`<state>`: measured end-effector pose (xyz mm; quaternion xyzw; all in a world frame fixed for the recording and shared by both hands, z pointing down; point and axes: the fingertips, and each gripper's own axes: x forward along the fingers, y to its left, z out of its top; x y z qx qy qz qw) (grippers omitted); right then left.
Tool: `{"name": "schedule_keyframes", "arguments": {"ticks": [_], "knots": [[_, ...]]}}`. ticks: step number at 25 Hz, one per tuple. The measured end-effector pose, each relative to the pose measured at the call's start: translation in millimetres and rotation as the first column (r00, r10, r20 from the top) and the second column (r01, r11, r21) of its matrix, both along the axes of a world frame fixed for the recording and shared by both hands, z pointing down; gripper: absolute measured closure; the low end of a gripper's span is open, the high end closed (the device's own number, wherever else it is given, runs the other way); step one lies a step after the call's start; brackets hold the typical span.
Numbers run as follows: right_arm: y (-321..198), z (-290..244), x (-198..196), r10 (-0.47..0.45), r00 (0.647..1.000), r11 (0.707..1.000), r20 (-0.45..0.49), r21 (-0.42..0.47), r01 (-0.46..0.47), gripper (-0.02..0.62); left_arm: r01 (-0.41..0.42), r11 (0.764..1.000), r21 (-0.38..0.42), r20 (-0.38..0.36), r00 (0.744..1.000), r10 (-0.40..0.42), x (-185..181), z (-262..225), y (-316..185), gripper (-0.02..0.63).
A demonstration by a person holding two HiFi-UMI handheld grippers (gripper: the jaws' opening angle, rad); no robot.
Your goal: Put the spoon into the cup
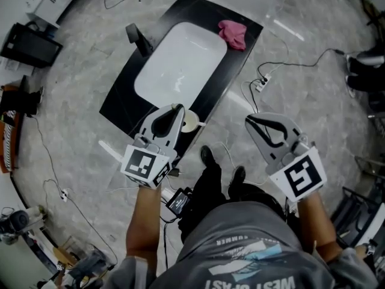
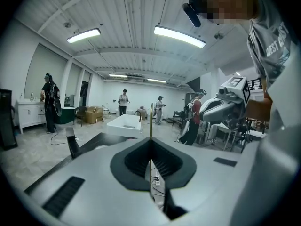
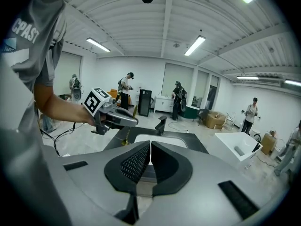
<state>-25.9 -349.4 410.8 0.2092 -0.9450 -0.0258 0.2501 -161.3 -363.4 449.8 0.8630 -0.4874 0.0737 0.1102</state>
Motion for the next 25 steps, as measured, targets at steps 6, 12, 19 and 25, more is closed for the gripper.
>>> {"name": "schedule_keyframes", "arguments": {"ticks": [6, 12, 19, 25], "knots": [[-4.9, 16.8, -9.8, -0.006, 1.0, 1.0, -0.029, -0.024, 0.005, 0.563, 0.006, 0.999, -0.042, -0.026, 1.0, -0.007, -6.3, 28.8, -7.8, 0.604], [-6.2, 30.6, -16.3, -0.004, 0.999, 0.999, -0.051, -0.051, 0.001, 0.563, 0.009, 0.997, -0.072, -0.043, 0.999, -0.012, -11.8, 50.6, -10.4, 0.604], [-5.0, 45.9, -23.0, -0.011, 0.997, 0.997, -0.071, -0.079, 0.005, 0.563, 0.012, 0.996, -0.093, -0.06, 0.998, -0.018, -15.6, 75.1, -10.2, 0.604], [-6.4, 54.3, -31.1, -0.026, 0.996, 0.996, -0.082, -0.09, 0.019, 0.563, 0.016, 0.992, -0.122, -0.065, 0.998, -0.024, -18.6, 92.5, -10.5, 0.604]]}}
